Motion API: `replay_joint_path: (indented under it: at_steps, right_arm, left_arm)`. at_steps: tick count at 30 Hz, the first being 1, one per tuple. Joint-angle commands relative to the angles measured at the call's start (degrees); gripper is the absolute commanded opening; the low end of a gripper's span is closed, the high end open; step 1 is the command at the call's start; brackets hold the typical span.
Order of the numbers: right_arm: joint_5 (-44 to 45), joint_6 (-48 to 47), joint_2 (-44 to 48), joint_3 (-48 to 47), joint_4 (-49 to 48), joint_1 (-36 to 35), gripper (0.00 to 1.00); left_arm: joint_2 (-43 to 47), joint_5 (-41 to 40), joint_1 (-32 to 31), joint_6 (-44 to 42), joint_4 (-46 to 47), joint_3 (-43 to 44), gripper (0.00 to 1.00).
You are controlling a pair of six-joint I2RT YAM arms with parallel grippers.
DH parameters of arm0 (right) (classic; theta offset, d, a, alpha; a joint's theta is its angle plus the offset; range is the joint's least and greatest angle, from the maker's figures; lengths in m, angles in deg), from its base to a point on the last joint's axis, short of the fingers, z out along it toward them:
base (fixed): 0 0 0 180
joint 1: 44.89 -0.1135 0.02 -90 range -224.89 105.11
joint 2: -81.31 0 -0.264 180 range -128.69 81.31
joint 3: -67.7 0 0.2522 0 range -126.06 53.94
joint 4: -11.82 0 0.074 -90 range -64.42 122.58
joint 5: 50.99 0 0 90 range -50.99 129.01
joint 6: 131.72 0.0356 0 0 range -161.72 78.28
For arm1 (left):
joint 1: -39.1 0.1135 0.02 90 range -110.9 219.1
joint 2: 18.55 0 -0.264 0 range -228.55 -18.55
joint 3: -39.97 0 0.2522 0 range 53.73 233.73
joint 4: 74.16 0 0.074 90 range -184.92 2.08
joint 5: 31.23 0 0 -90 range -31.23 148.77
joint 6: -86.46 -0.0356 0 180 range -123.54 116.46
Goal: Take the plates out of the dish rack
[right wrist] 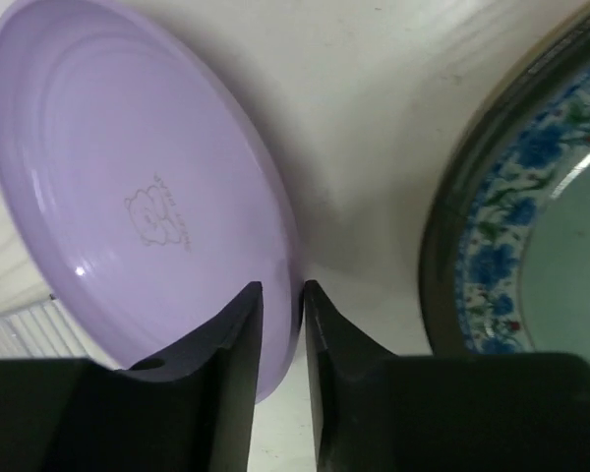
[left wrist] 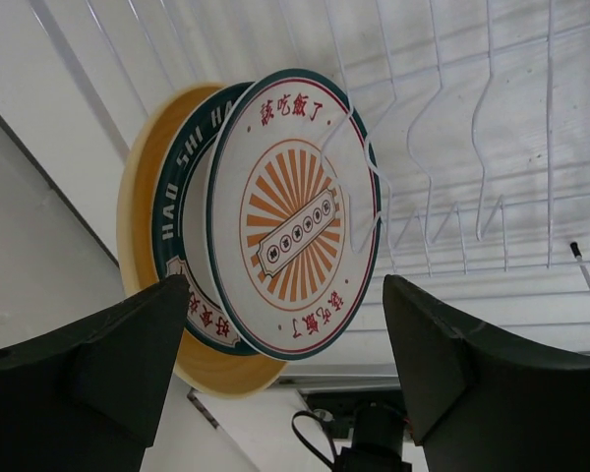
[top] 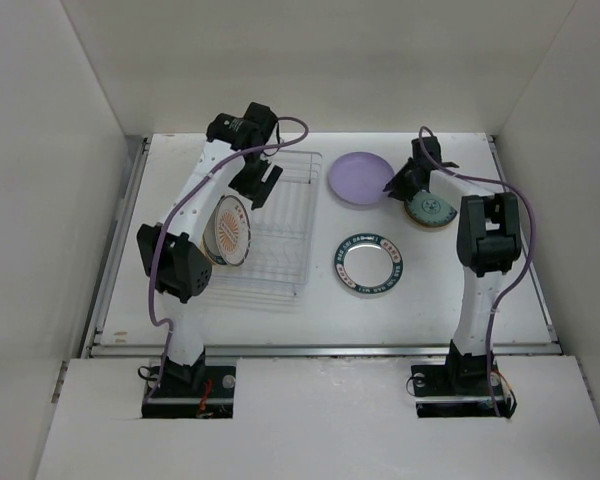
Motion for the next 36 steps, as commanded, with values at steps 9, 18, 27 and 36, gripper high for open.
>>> replay_joint_path:
  at_steps: [9, 18, 27, 36]
  right_arm:
    - [-3.2, -3.0, 4.8, -0.8, 1.0, -0.3, 0.57]
    - [2.0, -10.0, 17.4, 4.0, 1.0, -2.1, 0.65]
    - [5.8, -13.8, 25.4, 8.7, 2.0, -4.2, 0.65]
    - [5.8, -14.9, 27.9, 10.2, 2.6, -4.8, 0.65]
  left_arm:
    - [2.3, 0.0, -0.2, -1.1, -4.1, -2.4, 0.63]
    - [0.7, -11.1, -0.7, 0.7, -4.1, -4.9, 0.58]
    - [0.2, -15.0, -0.7, 1.9, -1.8, -10.4, 0.54]
    - [-0.4, -9.2, -0.2, 2.4, -1.8, -11.5, 0.26]
